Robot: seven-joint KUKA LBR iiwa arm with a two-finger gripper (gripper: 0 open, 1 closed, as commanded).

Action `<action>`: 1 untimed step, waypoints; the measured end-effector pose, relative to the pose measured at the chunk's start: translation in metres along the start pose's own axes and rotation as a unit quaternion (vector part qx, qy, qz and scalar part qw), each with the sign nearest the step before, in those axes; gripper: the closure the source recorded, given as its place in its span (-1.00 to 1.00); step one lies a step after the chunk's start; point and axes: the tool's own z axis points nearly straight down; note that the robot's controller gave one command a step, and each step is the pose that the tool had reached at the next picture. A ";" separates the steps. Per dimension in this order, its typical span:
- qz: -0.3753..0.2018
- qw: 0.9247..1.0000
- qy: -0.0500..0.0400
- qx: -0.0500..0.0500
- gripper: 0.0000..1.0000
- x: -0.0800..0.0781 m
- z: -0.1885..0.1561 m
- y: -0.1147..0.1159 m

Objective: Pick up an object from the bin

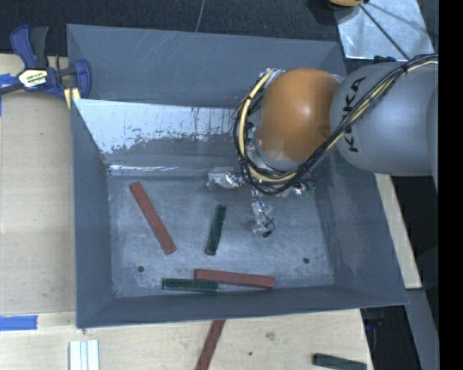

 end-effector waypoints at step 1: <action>-0.182 0.983 -0.001 0.001 1.00 -0.027 0.012 0.032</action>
Offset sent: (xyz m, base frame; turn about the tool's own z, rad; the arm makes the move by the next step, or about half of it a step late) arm 0.0000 0.0000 0.0000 0.0000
